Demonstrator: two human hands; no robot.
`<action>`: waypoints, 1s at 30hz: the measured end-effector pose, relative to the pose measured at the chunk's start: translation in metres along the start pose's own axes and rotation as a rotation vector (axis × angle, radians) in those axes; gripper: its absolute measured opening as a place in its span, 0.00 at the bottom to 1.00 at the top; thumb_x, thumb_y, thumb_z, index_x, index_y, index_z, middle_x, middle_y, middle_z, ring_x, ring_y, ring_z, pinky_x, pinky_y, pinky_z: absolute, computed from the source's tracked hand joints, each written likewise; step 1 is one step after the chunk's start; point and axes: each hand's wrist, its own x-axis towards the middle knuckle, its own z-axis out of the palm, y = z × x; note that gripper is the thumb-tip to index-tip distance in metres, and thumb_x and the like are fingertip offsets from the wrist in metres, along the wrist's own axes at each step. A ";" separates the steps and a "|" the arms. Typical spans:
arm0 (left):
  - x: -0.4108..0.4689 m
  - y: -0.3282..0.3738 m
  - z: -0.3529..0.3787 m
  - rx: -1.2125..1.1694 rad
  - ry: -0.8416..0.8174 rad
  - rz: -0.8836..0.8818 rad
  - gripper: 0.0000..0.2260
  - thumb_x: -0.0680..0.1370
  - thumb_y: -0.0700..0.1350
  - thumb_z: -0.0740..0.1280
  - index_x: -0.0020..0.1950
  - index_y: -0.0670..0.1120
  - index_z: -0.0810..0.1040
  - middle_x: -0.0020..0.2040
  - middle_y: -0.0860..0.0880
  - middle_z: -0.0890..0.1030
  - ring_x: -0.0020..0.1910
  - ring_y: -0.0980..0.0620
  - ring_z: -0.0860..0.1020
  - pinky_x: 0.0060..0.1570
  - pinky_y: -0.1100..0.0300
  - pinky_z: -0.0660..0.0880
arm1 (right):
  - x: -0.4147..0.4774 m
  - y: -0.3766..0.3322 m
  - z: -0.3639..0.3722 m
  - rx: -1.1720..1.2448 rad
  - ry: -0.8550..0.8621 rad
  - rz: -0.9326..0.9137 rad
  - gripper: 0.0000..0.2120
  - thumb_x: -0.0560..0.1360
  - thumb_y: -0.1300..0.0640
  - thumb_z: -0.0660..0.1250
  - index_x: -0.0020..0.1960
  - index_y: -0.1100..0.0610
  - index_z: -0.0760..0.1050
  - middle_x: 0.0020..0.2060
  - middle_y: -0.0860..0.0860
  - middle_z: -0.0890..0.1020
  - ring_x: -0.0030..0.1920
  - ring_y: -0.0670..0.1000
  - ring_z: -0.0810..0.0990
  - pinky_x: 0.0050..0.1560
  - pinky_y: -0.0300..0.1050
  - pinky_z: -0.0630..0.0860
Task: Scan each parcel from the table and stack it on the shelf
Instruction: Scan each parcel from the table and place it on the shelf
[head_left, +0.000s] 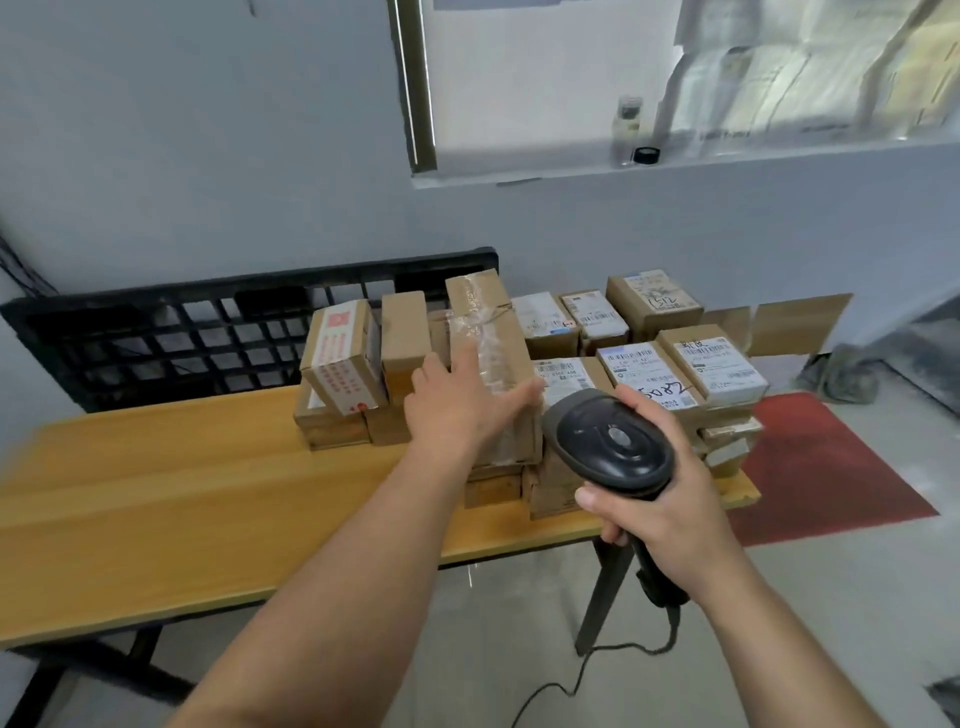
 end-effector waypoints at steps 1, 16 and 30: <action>0.006 0.007 0.003 0.047 -0.030 -0.020 0.45 0.67 0.77 0.58 0.77 0.54 0.53 0.73 0.40 0.62 0.71 0.39 0.63 0.63 0.42 0.68 | 0.002 0.002 -0.003 -0.004 0.004 0.003 0.42 0.65 0.69 0.78 0.62 0.29 0.70 0.55 0.54 0.79 0.30 0.50 0.81 0.30 0.45 0.78; -0.009 -0.003 -0.004 -0.266 -0.115 -0.271 0.44 0.70 0.57 0.72 0.77 0.61 0.46 0.69 0.38 0.61 0.63 0.36 0.68 0.57 0.43 0.75 | 0.008 0.018 -0.043 0.011 -0.141 0.000 0.41 0.66 0.66 0.79 0.65 0.31 0.68 0.58 0.51 0.78 0.31 0.54 0.82 0.31 0.46 0.79; -0.110 -0.055 0.008 -0.927 0.082 -0.353 0.49 0.68 0.33 0.74 0.76 0.58 0.47 0.66 0.43 0.71 0.56 0.45 0.76 0.31 0.58 0.80 | -0.012 -0.002 -0.046 0.147 -0.358 -0.087 0.40 0.65 0.65 0.79 0.69 0.39 0.67 0.57 0.55 0.79 0.28 0.59 0.80 0.31 0.47 0.80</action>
